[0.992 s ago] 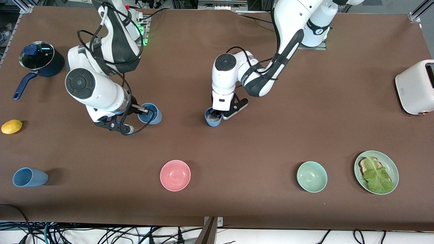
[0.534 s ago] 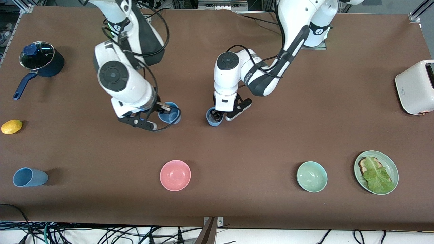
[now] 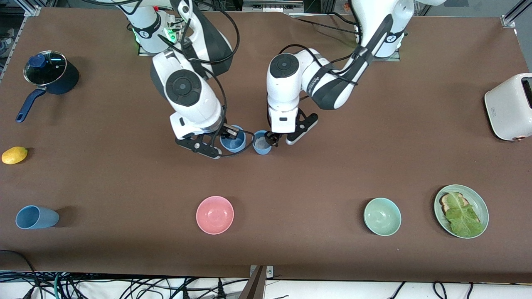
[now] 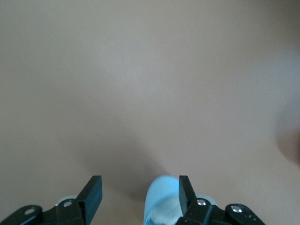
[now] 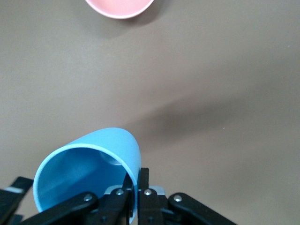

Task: Stack blue cups with both arms
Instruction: 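Carry the blue cup with the right gripper beside the left gripper's cup, then open the left gripper and withdraw while the right gripper lowers its cup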

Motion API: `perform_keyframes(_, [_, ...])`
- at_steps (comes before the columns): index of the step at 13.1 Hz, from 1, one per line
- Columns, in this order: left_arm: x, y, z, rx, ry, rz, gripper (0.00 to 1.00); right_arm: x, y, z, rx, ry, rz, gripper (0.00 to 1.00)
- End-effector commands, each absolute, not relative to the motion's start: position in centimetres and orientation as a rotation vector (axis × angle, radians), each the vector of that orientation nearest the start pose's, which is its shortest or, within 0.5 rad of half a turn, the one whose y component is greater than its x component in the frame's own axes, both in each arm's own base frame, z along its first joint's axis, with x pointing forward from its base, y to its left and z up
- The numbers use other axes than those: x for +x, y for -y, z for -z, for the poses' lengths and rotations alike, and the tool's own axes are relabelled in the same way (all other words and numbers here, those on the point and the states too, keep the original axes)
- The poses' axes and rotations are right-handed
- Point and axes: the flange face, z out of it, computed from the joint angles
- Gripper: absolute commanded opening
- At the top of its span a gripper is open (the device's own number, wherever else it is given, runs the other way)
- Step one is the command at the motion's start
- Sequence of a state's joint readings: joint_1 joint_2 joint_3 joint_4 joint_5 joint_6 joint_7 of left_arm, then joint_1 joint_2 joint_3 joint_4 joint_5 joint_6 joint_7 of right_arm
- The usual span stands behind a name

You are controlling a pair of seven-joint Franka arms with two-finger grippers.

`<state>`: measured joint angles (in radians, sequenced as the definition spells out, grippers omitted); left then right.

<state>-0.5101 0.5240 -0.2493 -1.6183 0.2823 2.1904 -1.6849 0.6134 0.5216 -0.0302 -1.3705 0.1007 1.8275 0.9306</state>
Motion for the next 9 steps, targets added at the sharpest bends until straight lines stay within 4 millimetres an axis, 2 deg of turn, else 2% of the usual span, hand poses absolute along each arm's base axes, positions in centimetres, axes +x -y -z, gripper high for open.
perform_keyframes(1, [54.5, 40.3, -37.5, -2.937, 1.14, 0.109, 0.75, 57.8, -41.1, -41.3, -3.053, -0.604, -0.152, 0.0])
perform_keyframes(4, [57.6, 33.2, -42.1, -2.998, 0.94, 0.055, 0.76, 57.1, -43.1, -40.7, -3.026, -0.641, -0.115, 0.0])
perform_keyframes(7, [60.0, 26.2, -45.3, -3.033, 0.713, 0.01, 0.78, 55.9, -45.3, -39.6, -3.022, -0.664, -0.107, 0.0])
perform_keyframes(9, [61.2, 22.0, -47.4, -3.054, 0.579, 0.005, 0.85, 55.6, -46.3, -39.1, -3.005, -0.687, -0.089, 0.0])
